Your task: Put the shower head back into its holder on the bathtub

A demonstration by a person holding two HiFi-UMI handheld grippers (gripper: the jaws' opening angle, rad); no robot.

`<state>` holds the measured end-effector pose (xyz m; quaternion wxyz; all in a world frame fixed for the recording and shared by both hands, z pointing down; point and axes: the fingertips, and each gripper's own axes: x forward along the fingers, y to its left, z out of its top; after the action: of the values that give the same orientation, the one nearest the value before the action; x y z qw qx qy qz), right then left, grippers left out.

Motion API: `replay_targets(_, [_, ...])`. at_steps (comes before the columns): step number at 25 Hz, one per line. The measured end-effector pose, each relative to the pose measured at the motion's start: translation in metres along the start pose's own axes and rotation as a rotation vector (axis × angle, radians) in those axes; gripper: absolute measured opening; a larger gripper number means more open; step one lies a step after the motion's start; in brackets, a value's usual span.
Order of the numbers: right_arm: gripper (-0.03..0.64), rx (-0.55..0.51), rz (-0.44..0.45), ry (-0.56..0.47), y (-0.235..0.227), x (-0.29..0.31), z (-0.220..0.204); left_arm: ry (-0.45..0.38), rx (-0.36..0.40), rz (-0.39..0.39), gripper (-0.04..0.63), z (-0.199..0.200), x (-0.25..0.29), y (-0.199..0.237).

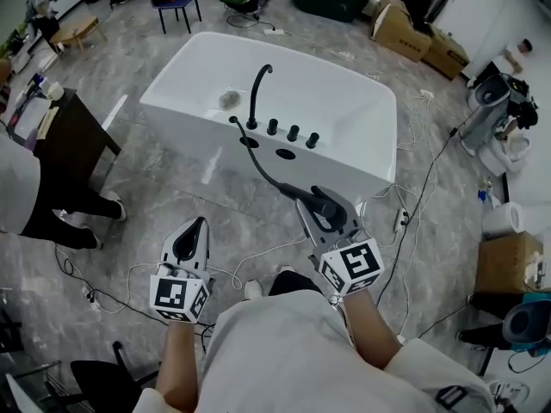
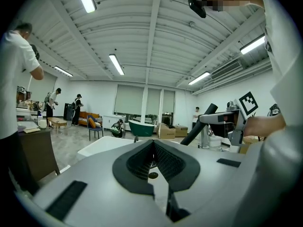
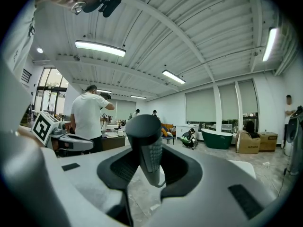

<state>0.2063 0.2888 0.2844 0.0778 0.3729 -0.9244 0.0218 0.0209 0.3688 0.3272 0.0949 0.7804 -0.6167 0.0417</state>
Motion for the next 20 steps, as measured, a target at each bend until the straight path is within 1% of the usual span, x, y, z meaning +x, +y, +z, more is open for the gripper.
replay_targets(5, [0.146, -0.008, 0.011, 0.005, 0.0, 0.01, 0.002, 0.004, -0.015, 0.022, 0.012, -0.006, -0.004, 0.01])
replay_targets(10, [0.146, -0.001, 0.041, -0.002, -0.005, 0.028, 0.003, 0.019, -0.017, 0.04, 0.012, -0.008, 0.005, 0.019])
replay_targets(15, [0.146, 0.015, 0.079, -0.011, -0.015, 0.056, 0.002, 0.028, -0.008, 0.067, 0.012, -0.004, 0.026, 0.033])
replay_targets(20, [0.146, 0.02, 0.107, -0.018, -0.036, 0.09, 0.009, 0.032, 0.002, 0.082, 0.012, 0.008, 0.059, 0.046])
